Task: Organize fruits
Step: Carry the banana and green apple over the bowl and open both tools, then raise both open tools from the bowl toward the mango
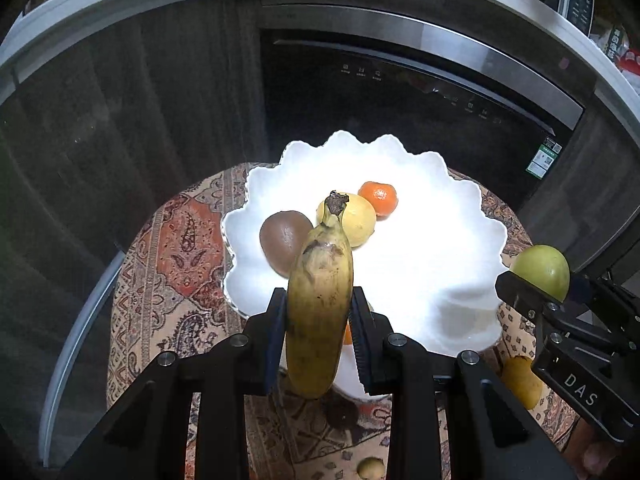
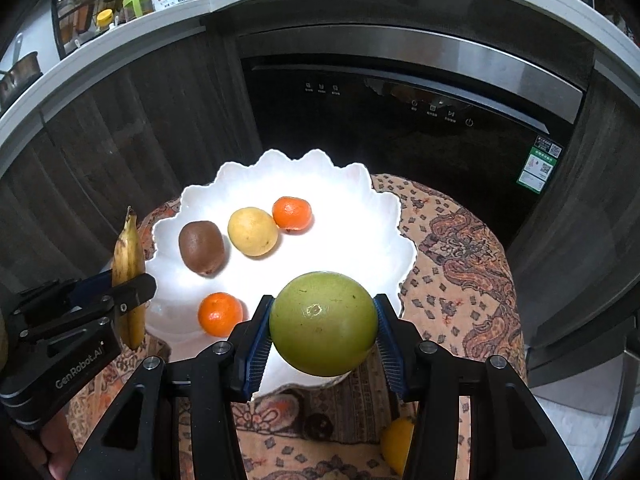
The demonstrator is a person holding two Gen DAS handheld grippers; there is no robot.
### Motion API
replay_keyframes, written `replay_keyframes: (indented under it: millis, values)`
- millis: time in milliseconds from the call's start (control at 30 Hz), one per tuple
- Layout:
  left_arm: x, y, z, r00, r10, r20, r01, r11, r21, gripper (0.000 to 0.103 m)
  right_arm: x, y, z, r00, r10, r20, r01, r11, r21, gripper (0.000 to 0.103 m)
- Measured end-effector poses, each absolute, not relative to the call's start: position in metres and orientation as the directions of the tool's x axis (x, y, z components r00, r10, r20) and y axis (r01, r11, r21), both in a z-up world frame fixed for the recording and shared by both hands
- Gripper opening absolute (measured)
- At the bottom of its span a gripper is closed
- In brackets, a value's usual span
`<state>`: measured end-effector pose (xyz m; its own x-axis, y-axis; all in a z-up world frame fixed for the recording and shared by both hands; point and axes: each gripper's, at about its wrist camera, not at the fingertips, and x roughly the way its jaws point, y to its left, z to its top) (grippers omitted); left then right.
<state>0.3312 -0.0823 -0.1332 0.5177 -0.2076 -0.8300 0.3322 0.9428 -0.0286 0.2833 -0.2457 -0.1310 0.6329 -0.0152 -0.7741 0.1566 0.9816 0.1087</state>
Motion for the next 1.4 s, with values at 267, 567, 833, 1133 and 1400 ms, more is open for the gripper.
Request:
replay_keyframes:
  millis: [267, 567, 833, 1133, 1400]
  values:
    - [0.341, -0.084, -0.147, 0.491, -0.211, -0.845, 0.319, 0.946, -0.051, 0.031, 0.295, -0.249, -0.145, 0.608, -0.003, -0.794, 0.159, 0.98, 0.118, 0.049]
    - [0.338, -0.083, -0.143, 0.515, -0.195, -0.835, 0.32, 0.947, -0.024, 0.044, 0.296, -0.249, -0.147, 0.613, 0.002, -0.79, 0.152, 0.981, 0.12, 0.059]
    - [0.327, -0.079, -0.132, 0.538, -0.182, -0.823, 0.308, 0.951, -0.009, 0.067, 0.286, -0.25, -0.133, 0.64, -0.059, -0.766, 0.18, 0.981, 0.074, 0.081]
    - [0.294, -0.08, -0.123, 0.557, -0.18, -0.811, 0.327, 0.945, 0.015, 0.083, 0.252, -0.256, -0.132, 0.642, -0.078, -0.763, 0.211, 0.974, 0.078, 0.085]
    - [0.267, -0.08, -0.125, 0.548, -0.187, -0.815, 0.312, 0.95, -0.008, 0.083, 0.223, -0.26, -0.129, 0.64, -0.088, -0.763, 0.225, 0.971, 0.076, 0.085]
